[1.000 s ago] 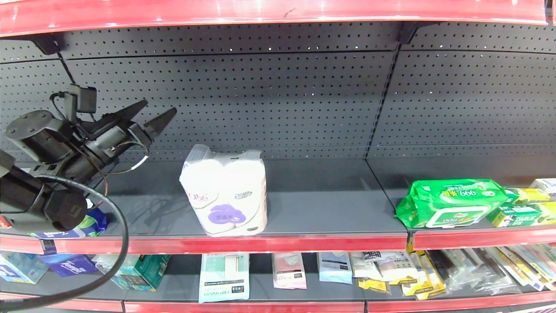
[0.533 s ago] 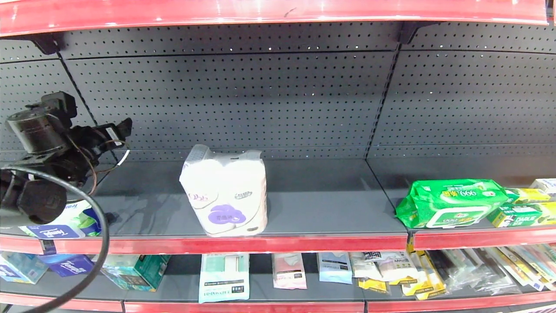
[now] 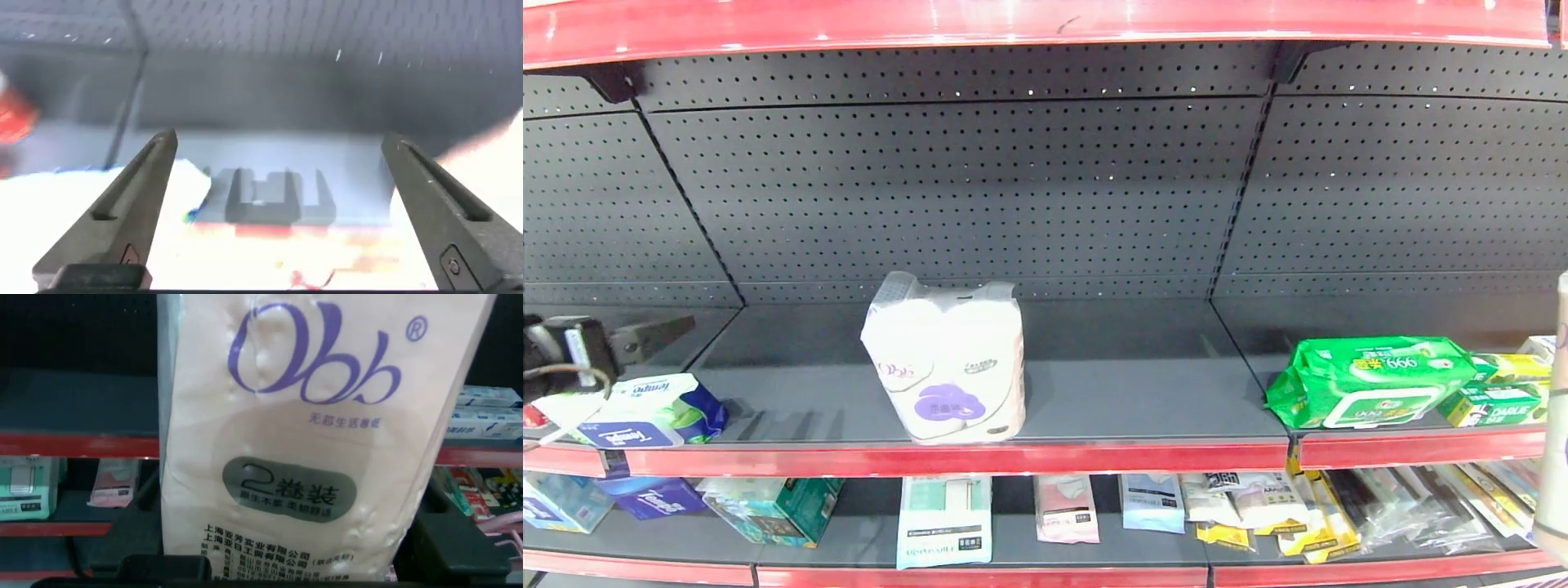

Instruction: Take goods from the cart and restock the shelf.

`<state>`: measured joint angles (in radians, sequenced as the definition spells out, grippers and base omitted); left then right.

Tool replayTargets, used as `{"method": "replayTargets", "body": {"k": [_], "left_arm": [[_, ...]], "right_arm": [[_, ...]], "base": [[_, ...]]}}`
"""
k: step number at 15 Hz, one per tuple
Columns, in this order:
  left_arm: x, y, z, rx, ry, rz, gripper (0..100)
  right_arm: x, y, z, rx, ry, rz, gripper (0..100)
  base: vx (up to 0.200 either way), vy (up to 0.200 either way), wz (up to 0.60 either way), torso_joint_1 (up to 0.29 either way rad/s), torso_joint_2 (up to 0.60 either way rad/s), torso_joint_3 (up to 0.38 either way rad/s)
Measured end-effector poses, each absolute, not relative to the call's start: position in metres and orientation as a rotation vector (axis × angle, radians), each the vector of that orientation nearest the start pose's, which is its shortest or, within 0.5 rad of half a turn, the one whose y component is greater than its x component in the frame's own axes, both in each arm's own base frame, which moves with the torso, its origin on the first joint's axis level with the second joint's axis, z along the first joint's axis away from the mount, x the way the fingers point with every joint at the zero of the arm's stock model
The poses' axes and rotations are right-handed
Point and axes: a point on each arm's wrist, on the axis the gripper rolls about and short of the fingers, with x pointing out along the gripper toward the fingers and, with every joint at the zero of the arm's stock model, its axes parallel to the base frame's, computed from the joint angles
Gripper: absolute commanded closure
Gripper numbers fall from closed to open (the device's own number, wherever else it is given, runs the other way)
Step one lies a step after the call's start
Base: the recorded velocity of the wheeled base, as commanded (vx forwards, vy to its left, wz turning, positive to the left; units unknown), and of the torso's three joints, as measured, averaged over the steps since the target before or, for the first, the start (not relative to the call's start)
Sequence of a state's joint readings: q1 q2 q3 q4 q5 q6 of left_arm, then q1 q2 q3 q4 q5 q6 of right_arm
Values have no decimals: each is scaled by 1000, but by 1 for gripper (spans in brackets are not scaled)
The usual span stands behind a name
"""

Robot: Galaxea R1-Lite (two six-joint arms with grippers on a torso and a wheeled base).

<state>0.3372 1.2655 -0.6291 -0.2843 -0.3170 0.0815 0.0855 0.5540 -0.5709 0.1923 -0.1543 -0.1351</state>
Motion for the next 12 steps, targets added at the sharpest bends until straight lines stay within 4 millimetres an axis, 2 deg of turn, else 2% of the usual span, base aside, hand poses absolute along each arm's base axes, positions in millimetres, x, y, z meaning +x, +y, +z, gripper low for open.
{"method": "replayTargets", "body": {"k": [3, 6, 9, 12], "left_arm": [[125, 46, 204, -53, 361, -34, 0], [77, 22, 203, -62, 347, -136, 0], [32, -4, 196, -35, 336, -311, 0], [-9, -13, 189, -1, 335, -500, 0]], "right_arm": [[27, 0, 215, -154, 217, 5, 100], [30, 1, 215, -144, 232, 37, 100], [32, 1, 214, -129, 240, 34, 100], [34, 1, 214, -128, 248, 35, 100]], "base": [[0, 0, 0, 0, 0, 0], [0, 0, 0, 0, 0, 0], [0, 0, 0, 0, 0, 0], [0, 0, 0, 0, 0, 0]]}}
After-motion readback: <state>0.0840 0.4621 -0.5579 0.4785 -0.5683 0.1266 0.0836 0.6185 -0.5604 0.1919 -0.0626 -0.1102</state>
